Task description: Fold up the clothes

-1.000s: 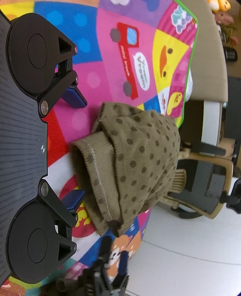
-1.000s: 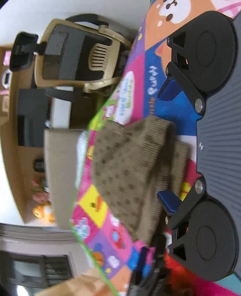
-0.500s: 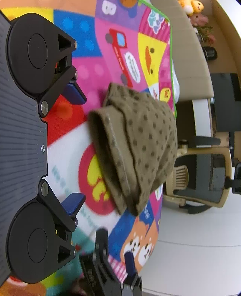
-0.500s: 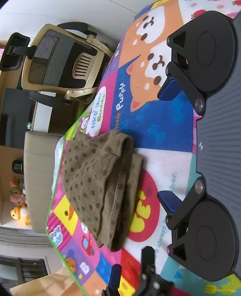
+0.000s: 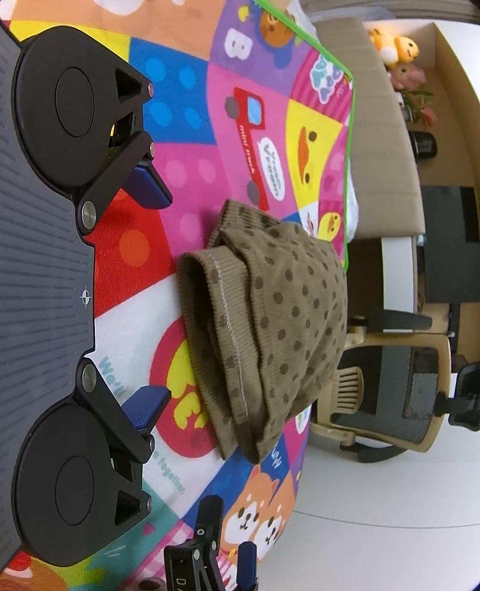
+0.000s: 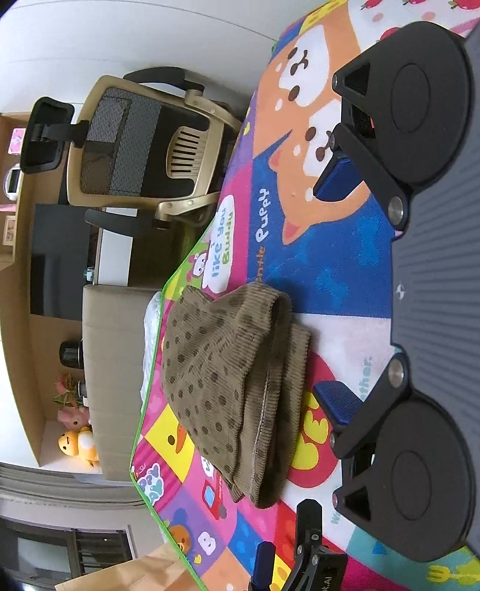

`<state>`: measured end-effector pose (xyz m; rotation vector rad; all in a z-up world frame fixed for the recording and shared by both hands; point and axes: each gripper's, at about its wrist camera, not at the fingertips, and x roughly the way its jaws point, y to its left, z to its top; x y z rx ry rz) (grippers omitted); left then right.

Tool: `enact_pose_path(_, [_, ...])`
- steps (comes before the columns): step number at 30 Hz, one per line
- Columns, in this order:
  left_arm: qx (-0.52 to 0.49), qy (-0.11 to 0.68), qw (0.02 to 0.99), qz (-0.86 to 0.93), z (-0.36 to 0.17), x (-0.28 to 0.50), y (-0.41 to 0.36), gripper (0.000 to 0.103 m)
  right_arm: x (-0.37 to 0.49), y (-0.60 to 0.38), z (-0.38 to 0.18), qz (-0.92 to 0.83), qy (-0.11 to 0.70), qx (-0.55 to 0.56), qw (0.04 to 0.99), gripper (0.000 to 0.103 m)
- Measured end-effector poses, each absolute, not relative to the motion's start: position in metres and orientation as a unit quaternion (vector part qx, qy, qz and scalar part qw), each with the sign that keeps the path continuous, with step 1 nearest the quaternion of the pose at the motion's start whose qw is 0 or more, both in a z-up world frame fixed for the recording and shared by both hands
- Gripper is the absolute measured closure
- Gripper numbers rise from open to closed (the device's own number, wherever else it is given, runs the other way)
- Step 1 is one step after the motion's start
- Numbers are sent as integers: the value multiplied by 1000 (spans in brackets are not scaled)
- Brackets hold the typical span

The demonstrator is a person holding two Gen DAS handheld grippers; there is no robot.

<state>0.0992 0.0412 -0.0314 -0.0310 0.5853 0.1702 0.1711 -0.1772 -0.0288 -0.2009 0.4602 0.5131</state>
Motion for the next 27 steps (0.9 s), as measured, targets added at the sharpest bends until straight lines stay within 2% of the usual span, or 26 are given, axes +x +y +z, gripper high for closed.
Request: enact_pose_path(27, [-28,286,954,84,-31,98,45,0,173,-177,-30,253,230,-93,935,0])
